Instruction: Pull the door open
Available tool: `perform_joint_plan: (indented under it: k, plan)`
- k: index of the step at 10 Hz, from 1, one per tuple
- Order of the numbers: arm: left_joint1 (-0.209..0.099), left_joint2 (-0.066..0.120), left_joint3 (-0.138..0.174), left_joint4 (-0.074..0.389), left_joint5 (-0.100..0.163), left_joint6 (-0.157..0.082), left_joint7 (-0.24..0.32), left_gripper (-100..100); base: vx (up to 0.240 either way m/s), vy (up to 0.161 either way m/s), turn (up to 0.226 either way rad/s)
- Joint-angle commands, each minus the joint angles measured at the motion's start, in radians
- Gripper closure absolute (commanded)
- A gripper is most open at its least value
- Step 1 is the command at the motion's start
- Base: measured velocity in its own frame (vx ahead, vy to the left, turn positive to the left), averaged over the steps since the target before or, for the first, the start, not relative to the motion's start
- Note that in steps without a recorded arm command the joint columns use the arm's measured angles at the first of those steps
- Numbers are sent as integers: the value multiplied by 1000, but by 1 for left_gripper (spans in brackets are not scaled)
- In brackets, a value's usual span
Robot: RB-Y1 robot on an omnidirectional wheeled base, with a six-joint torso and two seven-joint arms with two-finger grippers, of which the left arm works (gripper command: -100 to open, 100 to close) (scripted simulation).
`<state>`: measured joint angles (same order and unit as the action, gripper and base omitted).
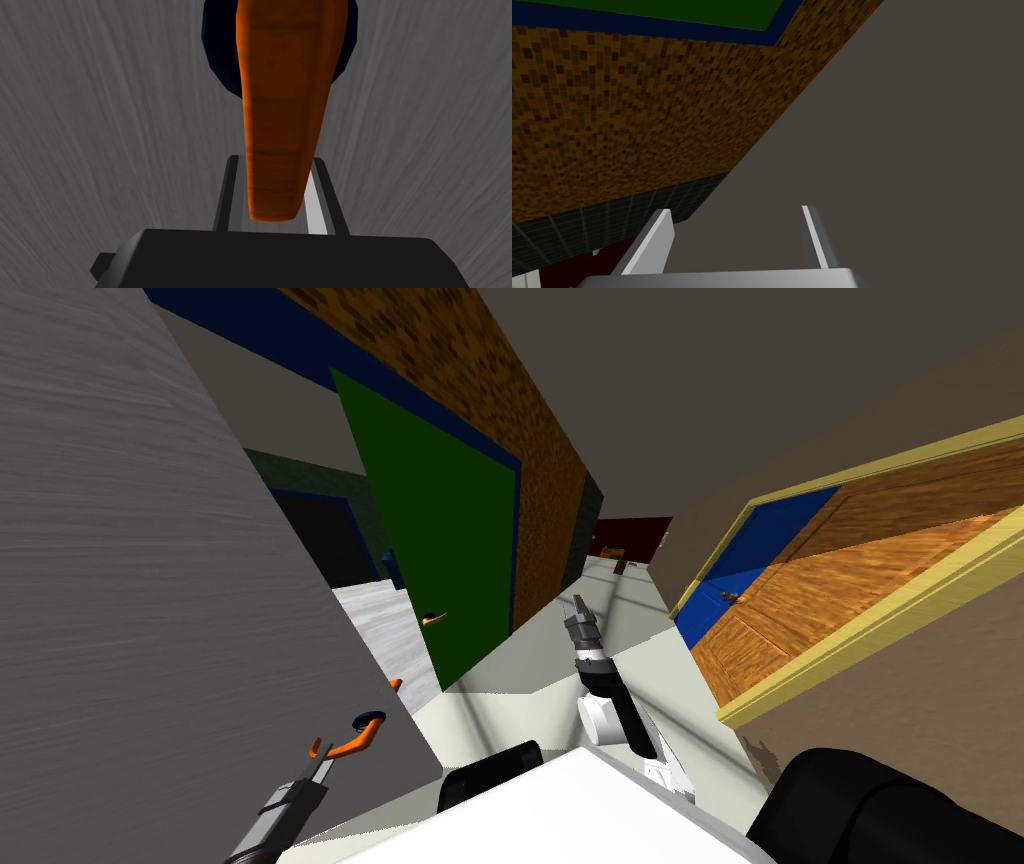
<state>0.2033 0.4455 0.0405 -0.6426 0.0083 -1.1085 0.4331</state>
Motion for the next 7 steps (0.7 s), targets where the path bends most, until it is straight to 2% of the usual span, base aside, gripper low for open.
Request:
perform_joint_plan:
  k: [1,2,3,4,7]
  plan:
    - [11,-4,-14,4,-9,-33,7,100,-92,39,-70]
    - [15,-2,-16,6,-11,-41,10,100,-114,40,-113]
    - [26,3,-22,9,-15,-63,18,100,-162,47,-160]
    - [14,10,-9,21,-7,-51,12,100,-76,34,-31]
    - [28,16,-20,43,-16,-97,24,100,-203,43,-202]
